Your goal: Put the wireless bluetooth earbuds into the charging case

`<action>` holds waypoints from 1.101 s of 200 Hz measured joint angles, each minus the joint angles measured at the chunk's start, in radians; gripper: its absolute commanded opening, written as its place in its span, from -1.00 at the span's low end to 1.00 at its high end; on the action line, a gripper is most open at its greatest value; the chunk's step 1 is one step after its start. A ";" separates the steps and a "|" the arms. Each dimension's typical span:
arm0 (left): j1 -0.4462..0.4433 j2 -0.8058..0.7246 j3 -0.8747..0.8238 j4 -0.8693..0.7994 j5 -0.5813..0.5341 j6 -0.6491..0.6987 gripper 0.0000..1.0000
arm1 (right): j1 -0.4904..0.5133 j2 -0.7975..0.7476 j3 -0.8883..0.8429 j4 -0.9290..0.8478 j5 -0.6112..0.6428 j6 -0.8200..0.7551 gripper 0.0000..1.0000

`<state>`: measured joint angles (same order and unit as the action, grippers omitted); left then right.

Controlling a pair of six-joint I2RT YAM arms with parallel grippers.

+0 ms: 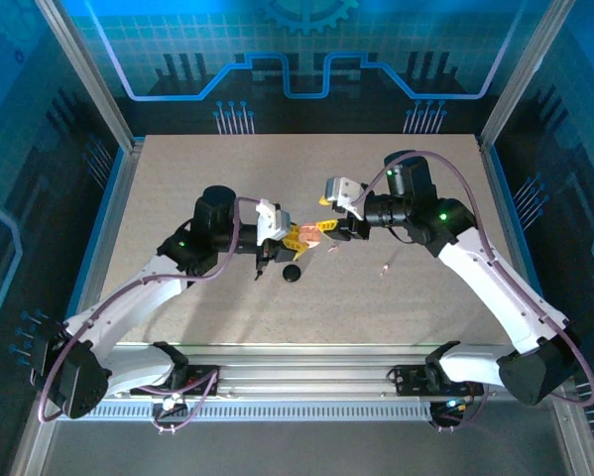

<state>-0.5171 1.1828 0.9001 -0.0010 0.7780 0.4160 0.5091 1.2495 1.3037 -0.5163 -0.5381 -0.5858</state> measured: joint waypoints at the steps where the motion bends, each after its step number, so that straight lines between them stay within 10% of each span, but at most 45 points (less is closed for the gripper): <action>1: 0.000 0.000 -0.001 0.001 0.000 0.000 -0.67 | 0.000 0.000 -0.001 0.003 0.001 0.002 0.00; 220: 0.203 0.001 -0.245 0.393 -0.114 -0.341 -0.70 | 0.010 -0.055 -0.212 0.161 0.462 0.721 0.03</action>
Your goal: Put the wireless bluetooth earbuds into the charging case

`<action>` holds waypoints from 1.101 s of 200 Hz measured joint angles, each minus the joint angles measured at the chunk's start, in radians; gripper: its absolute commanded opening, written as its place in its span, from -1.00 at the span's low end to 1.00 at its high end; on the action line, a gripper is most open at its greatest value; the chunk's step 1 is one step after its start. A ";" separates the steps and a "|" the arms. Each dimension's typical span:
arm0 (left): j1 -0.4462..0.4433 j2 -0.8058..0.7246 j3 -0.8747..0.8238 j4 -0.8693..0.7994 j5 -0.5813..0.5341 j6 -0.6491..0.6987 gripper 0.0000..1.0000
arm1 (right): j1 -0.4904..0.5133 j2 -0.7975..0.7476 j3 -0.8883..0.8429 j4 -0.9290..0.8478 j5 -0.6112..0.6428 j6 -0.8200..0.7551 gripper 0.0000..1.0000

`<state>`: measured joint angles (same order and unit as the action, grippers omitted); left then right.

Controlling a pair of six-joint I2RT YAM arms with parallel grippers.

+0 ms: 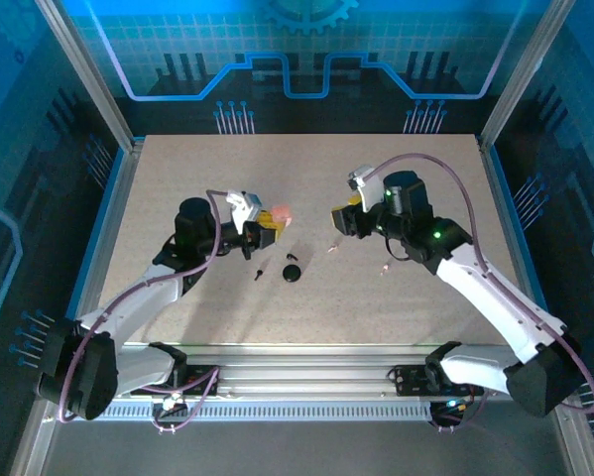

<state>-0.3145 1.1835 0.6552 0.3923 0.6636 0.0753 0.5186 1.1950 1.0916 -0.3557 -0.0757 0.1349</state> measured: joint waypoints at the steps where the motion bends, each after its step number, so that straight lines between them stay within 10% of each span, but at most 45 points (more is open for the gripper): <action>1: 0.001 0.000 0.000 0.000 0.000 0.000 -0.70 | 0.000 0.002 0.000 -0.001 0.001 0.002 0.03; 220: 0.079 0.027 -0.116 0.137 -0.066 -0.025 -0.71 | -0.003 0.638 0.528 -0.483 0.181 0.435 -0.02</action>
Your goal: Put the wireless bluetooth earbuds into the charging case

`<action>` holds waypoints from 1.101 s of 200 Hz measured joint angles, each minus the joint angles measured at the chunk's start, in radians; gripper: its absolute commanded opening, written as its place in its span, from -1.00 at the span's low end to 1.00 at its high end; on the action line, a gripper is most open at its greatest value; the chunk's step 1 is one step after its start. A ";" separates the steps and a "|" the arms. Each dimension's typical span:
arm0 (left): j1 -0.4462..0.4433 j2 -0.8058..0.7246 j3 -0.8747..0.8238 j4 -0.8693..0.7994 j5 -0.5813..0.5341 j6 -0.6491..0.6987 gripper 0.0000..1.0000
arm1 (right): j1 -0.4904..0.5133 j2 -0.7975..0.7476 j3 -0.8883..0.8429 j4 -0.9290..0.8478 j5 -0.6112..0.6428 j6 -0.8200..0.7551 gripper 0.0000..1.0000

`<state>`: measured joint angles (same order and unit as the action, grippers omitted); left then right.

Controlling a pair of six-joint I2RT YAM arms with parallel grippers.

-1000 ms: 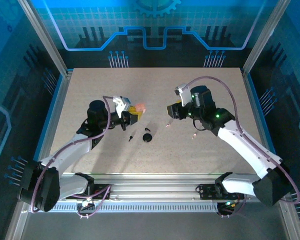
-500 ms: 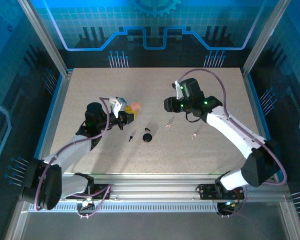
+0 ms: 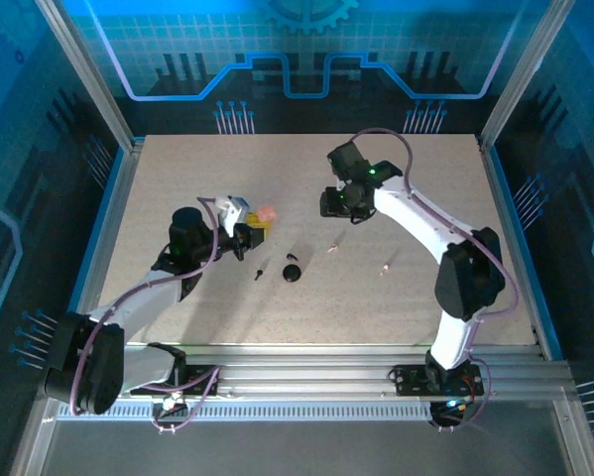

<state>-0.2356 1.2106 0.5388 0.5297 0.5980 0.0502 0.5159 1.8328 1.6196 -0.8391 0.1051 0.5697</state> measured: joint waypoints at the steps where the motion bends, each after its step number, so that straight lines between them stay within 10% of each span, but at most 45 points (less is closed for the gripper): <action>1: 0.000 0.000 0.000 0.000 0.000 0.000 -0.71 | 0.000 0.006 0.003 -0.003 0.000 0.001 -0.02; 220: 0.003 -0.026 -0.046 0.000 -0.061 0.008 -0.70 | -0.008 0.149 -0.129 0.075 -0.084 0.329 -0.18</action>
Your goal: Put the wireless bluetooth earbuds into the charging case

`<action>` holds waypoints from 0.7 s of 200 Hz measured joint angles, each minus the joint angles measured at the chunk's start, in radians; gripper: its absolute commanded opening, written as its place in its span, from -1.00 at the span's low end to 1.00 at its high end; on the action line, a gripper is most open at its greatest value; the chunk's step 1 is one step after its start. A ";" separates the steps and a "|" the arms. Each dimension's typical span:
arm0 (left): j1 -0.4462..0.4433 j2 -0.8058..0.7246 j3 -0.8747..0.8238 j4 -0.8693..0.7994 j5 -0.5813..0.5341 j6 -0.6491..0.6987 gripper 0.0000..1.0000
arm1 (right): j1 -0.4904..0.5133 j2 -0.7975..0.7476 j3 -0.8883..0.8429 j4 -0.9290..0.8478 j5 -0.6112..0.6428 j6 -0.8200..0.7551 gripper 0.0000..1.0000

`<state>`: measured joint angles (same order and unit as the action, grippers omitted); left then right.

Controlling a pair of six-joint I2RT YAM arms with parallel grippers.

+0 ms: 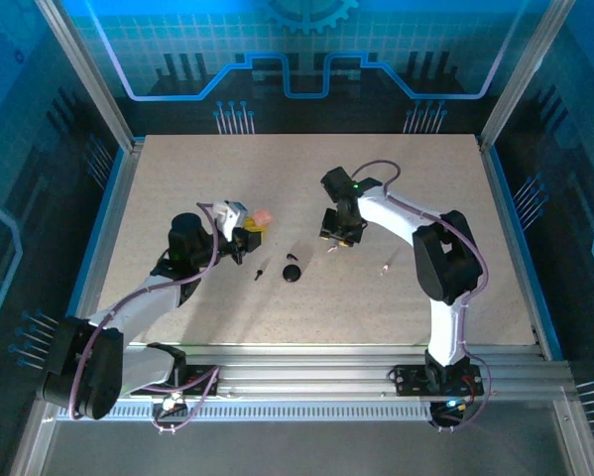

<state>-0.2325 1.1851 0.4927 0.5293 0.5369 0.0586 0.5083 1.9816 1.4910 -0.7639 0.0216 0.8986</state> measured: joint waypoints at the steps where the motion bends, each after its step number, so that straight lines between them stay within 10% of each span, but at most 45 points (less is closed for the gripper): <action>1: 0.000 0.000 0.000 0.000 0.000 0.000 -0.70 | 0.000 0.002 0.000 0.000 0.000 0.000 -0.18; 140: 0.002 -0.021 0.000 -0.031 -0.036 0.027 -0.71 | -0.026 0.087 0.001 0.021 -0.006 -0.001 -0.40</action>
<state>-0.2310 1.1641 0.4923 0.4988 0.5007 0.0853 0.4820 2.0689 1.4918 -0.7425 0.0151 0.8974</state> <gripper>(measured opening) 0.191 0.314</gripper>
